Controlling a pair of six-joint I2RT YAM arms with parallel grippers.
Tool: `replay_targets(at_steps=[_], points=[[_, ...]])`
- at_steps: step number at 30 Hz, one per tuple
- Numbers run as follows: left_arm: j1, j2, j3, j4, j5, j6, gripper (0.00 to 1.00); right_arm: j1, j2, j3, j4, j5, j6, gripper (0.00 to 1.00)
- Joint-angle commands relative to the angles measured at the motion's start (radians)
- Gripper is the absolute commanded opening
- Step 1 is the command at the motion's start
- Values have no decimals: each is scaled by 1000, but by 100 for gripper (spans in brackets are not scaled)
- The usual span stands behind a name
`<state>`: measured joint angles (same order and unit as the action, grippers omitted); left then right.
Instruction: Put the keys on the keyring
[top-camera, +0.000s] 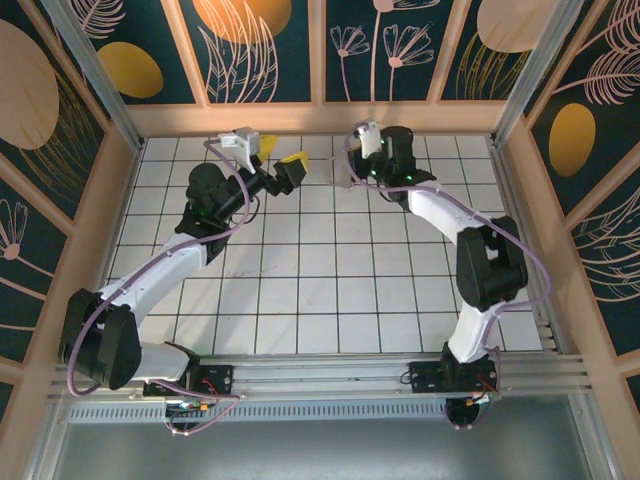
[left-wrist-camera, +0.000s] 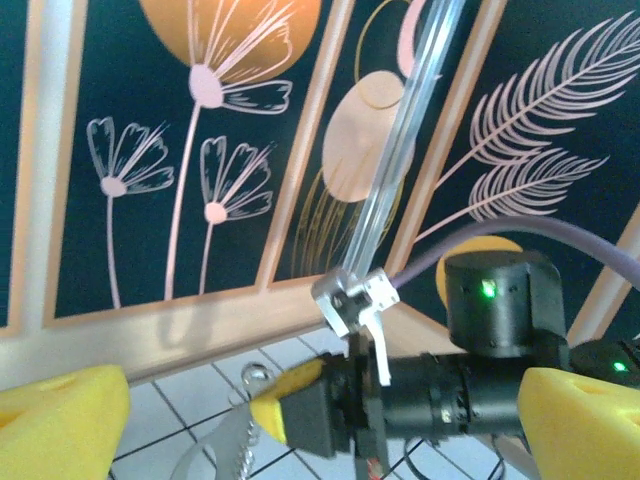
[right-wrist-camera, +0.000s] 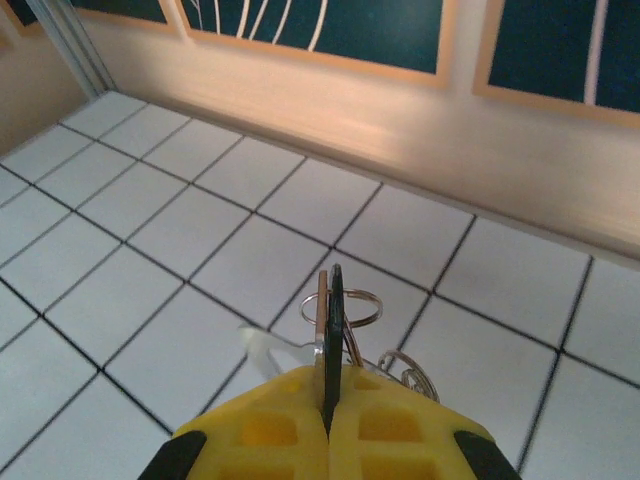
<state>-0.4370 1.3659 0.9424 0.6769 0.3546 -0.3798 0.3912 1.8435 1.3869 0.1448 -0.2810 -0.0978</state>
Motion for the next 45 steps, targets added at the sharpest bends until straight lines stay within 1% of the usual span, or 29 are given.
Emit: replay_targets(at_steps=[1, 4, 7, 15, 21, 26, 34, 38, 40, 41, 42, 43, 44, 45], points=[[11, -25, -26, 12, -36, -7, 99, 19, 77, 125, 10, -32, 10, 0], [16, -30, -30, 6, -32, -7, 99, 38, 137, 166, -8, -33, 9, 0], [18, -32, -31, 1, -29, -5, 99, 55, 147, 119, 10, -27, 20, 0], [19, -15, -28, 9, 2, -29, 99, 87, 47, -197, 116, 9, 98, 0], [18, -7, -29, 9, 18, -45, 99, 116, -11, -363, 136, 49, 133, 0], [18, 1, -32, 9, 26, -56, 99, 123, -26, -427, 146, 55, 151, 0], [18, 19, -27, 12, 35, -71, 99, 136, -17, -472, 160, 22, 176, 0], [18, 25, -21, 8, 41, -77, 99, 150, -16, -489, 153, 6, 181, 0], [18, 28, -20, 6, 42, -78, 99, 173, -28, -504, 143, -12, 182, 0], [18, 30, -18, 3, 45, -77, 99, 184, -37, -513, 133, -32, 180, 3], [18, 32, -16, 1, 48, -78, 99, 193, -47, -523, 120, -53, 174, 15], [18, 33, -15, -2, 48, -78, 99, 204, -57, -534, 110, -62, 172, 24], [18, 36, -13, -3, 50, -77, 99, 214, -73, -550, 100, -70, 169, 32], [18, 38, -13, -5, 54, -78, 99, 218, -92, -569, 98, -86, 174, 38]])
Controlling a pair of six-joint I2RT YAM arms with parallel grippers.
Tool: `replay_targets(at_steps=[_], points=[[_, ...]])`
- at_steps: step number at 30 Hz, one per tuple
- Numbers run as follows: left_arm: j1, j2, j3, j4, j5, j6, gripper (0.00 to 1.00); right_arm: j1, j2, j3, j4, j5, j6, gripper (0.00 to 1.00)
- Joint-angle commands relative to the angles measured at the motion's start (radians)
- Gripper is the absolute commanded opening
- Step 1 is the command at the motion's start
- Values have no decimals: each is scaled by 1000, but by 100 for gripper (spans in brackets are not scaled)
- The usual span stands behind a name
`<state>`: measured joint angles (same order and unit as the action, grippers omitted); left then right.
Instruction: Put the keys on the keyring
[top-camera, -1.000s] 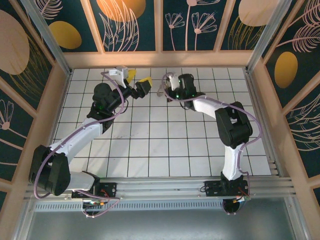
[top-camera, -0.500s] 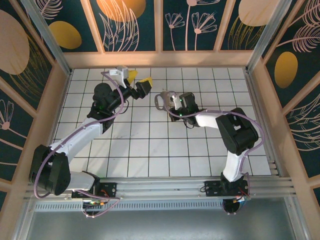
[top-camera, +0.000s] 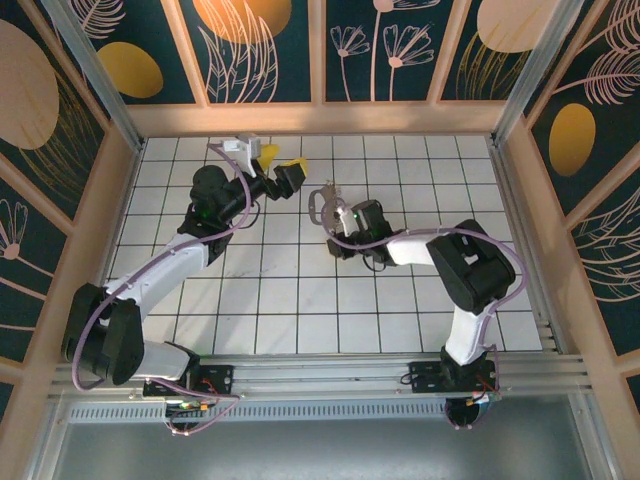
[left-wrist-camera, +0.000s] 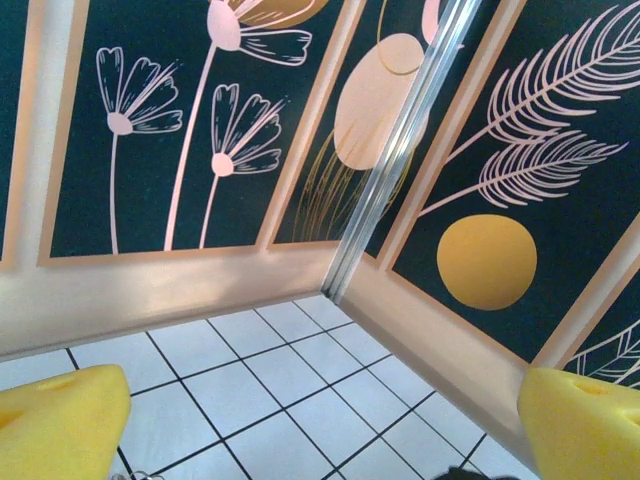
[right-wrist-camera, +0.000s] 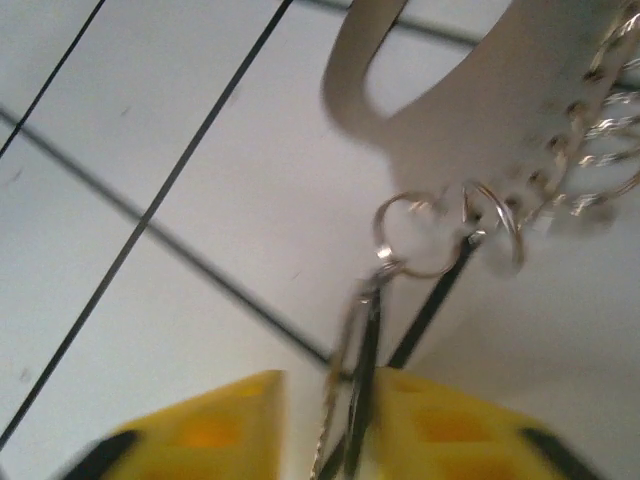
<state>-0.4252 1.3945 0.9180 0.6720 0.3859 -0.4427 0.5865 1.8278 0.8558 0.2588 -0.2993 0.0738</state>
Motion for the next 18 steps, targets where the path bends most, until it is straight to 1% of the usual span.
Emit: replay_targets(at_steps=[1, 3, 5, 9, 10, 11, 12, 13, 14, 15, 16, 17, 18], points=[[6, 12, 14, 1, 27, -16, 99, 23, -97, -54, -16, -81, 7, 41], [6, 19, 18, 1, 31, -21, 99, 23, -157, -85, -29, -95, 17, 50], [6, 23, 19, 4, 40, -28, 99, 20, -227, -107, -43, -92, 19, 61], [6, 25, 18, -3, 40, -27, 99, -8, -373, -137, -70, -88, 36, 78], [6, 24, 16, -5, 36, -25, 99, -19, -403, -142, -73, -87, 39, 79], [6, 22, 12, -11, 27, -20, 99, -29, -438, -148, -80, -84, 44, 83], [6, 20, 10, -18, 15, -14, 99, -34, -470, -152, -87, -75, 46, 84], [6, 17, 6, -24, 6, -8, 99, -34, -498, -153, -95, -66, 44, 87], [6, 13, 3, -29, -6, 0, 99, -34, -527, -154, -105, -52, 46, 88], [6, 8, -4, -31, -20, 7, 99, -66, -554, -156, -110, -36, 44, 88], [6, 4, -11, -31, -31, 12, 99, -75, -577, -158, -114, -22, 46, 88], [6, -3, -19, -32, -46, 20, 99, -86, -600, -161, -117, -5, 46, 92], [6, -10, -30, -31, -64, 26, 99, -101, -620, -164, -119, 7, 50, 93]])
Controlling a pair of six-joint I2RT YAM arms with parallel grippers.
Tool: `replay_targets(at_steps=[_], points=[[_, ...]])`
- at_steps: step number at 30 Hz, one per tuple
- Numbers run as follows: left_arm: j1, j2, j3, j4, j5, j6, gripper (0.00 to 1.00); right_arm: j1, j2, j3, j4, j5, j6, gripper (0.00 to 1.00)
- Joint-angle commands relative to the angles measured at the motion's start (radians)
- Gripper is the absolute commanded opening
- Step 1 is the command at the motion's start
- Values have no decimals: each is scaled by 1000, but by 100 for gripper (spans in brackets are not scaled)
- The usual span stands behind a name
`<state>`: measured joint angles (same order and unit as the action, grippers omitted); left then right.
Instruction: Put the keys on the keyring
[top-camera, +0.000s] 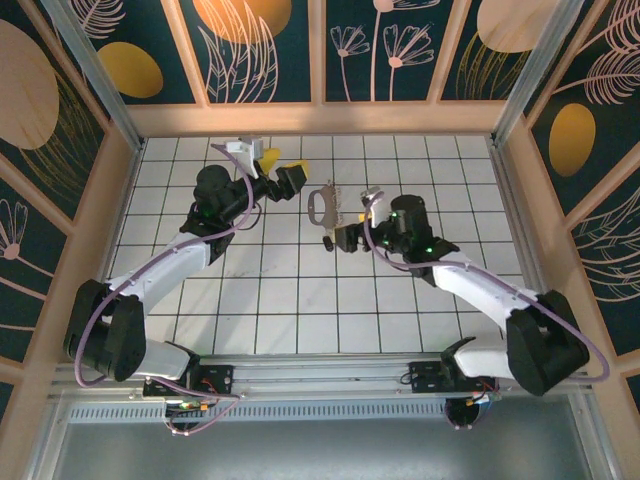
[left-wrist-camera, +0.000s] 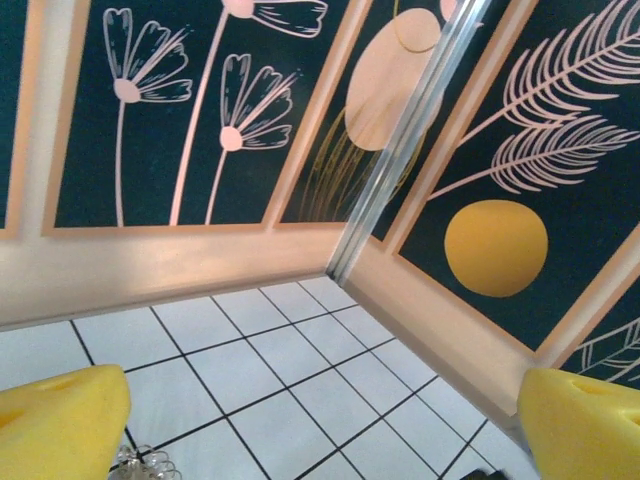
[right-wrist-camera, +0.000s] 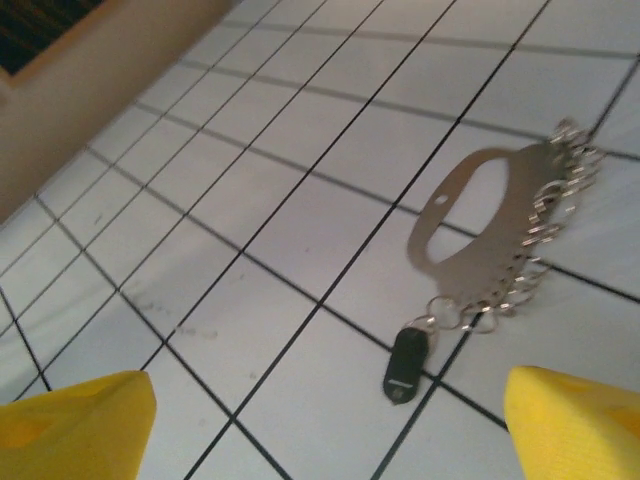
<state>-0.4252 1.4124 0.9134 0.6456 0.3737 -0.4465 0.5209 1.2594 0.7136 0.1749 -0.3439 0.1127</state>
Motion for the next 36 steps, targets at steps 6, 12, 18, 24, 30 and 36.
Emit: replay_targets(at_steps=[6, 12, 18, 24, 30, 36], points=[[6, -69, -72, 0, -158, 87, 99, -128, -146, -51, -21, 169, 48, 93], [6, -87, -122, 13, -310, 131, 99, -195, -209, -75, 66, 348, 81, 99], [8, -110, -178, 41, -474, 279, 99, -268, -129, -70, 206, 540, 104, 99], [76, -220, -321, 167, -610, 402, 99, -331, -69, -97, 334, 652, 33, 99], [229, -329, -487, 213, -705, 470, 99, -428, -14, -106, 333, 650, 10, 99], [264, -261, -594, 270, -744, 460, 99, -478, 6, -177, 402, 646, -25, 99]])
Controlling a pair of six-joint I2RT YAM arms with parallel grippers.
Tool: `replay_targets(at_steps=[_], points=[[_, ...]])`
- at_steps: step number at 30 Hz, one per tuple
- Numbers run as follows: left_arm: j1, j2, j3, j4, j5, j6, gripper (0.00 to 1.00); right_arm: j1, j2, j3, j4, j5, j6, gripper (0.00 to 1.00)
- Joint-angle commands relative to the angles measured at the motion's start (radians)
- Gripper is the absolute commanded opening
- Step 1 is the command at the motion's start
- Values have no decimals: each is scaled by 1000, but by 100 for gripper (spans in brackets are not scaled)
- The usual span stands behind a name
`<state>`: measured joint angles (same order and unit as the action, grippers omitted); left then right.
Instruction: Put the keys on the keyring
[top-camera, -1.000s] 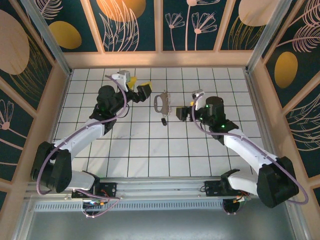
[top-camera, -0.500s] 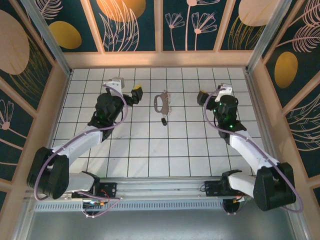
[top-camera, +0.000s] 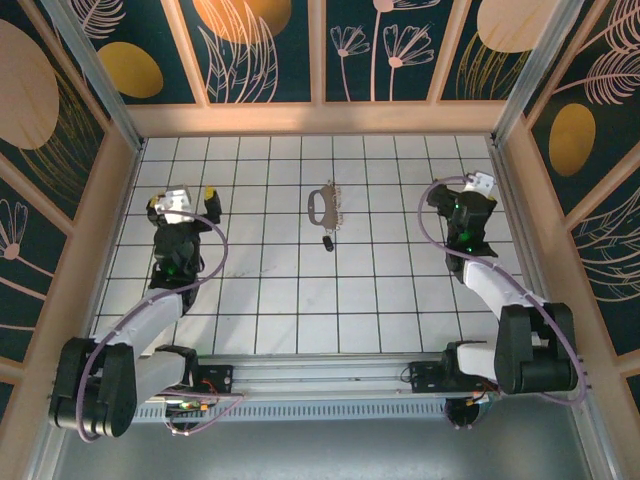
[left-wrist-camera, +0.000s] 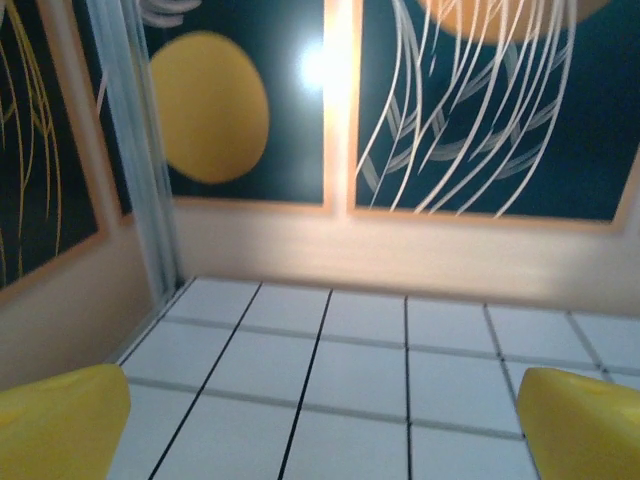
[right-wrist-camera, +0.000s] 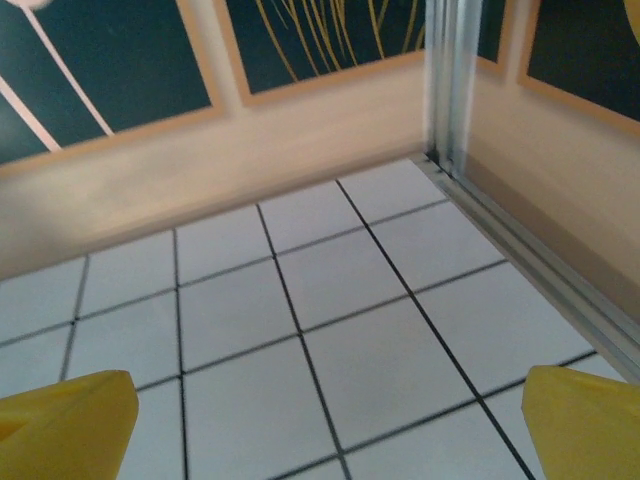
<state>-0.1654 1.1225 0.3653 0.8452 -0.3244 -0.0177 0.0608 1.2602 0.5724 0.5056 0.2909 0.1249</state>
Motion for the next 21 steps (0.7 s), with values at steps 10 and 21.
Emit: replay_targets(at_steps=[10, 21], points=[[15, 268, -241, 534, -19, 37, 99, -47, 102, -165, 267, 15, -80, 99], [106, 386, -210, 571, 200, 7, 99, -46, 294, -435, 955, -164, -126, 99]])
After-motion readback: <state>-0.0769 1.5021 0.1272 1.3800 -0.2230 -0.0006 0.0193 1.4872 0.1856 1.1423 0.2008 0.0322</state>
